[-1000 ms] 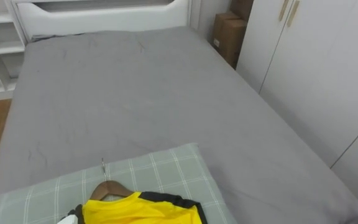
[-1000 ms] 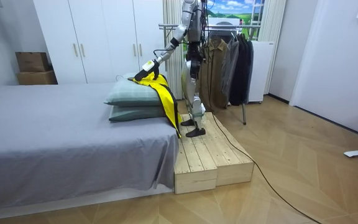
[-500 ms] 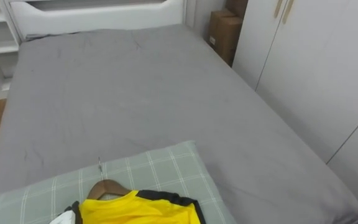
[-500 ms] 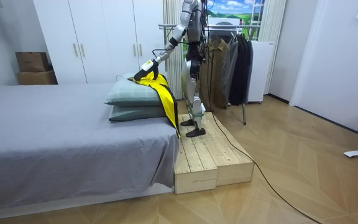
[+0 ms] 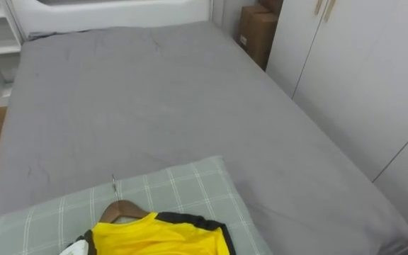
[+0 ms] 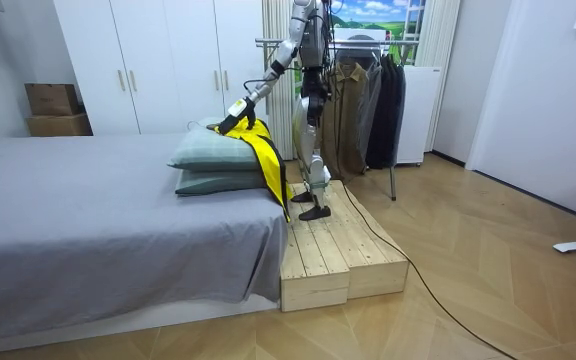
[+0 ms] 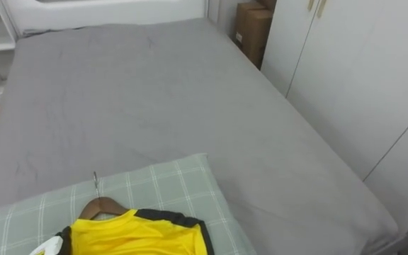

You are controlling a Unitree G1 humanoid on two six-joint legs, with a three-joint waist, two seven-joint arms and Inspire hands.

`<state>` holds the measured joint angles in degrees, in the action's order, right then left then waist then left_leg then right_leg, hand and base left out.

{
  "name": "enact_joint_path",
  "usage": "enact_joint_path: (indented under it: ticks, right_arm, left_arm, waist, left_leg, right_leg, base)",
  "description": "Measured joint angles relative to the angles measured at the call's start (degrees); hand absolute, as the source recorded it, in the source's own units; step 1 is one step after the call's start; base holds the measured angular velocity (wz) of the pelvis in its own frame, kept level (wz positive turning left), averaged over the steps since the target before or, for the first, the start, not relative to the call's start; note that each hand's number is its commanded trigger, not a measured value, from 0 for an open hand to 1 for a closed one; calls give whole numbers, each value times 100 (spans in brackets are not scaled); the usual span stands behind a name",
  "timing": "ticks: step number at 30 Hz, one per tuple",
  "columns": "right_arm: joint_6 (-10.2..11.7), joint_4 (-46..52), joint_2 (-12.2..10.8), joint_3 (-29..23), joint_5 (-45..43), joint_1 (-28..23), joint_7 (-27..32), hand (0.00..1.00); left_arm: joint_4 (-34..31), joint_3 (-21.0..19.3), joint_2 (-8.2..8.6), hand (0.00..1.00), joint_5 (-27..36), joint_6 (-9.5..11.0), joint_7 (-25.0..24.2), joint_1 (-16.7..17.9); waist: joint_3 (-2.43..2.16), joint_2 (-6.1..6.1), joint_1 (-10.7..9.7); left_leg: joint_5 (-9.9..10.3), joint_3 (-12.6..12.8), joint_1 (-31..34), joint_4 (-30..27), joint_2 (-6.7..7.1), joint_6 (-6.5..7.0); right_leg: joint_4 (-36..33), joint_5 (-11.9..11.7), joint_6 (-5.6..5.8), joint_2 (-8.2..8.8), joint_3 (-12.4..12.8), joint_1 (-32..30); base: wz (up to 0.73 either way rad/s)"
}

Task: Hang clothes

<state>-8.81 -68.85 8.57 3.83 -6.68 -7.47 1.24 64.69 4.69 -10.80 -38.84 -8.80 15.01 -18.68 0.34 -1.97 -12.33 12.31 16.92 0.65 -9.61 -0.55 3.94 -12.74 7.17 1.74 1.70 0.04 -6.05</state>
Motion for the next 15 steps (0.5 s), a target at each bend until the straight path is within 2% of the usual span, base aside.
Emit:
enact_joint_path:
  ticks: [4, 9, 15]
  right_arm:
    - [1, -3, -1, 0, -3, -11, 0, 0]
    - [0, -3, 4, 0, -31, 17, 3, 0]
    - [2, -17, 3, 3, -33, 71, 1, 0]
  left_arm:
    - [143, 0, -29, 100, 6, 0, 16, -193]
    - [172, 116, -102, 100, 67, 4, 9, -242]
    - [301, 124, -65, 100, 68, 7, -46, -294]
  waist:
    - [36, 22, -9]
    - [49, 44, -15]
    - [54, 54, -31]
  left_leg:
    - [0, 1, -4, 7, 1, 0]
    - [0, 1, -6, 8, 1, 0]
    - [0, 2, -6, 10, 0, 0]
  right_leg:
    - [-3, 0, 0, 2, -9, -1]
    - [-3, 0, 0, 3, -24, -4]
    - [-2, 0, 0, 2, -25, -6]
  base:
    - [0]
    - [0]
    - [0]
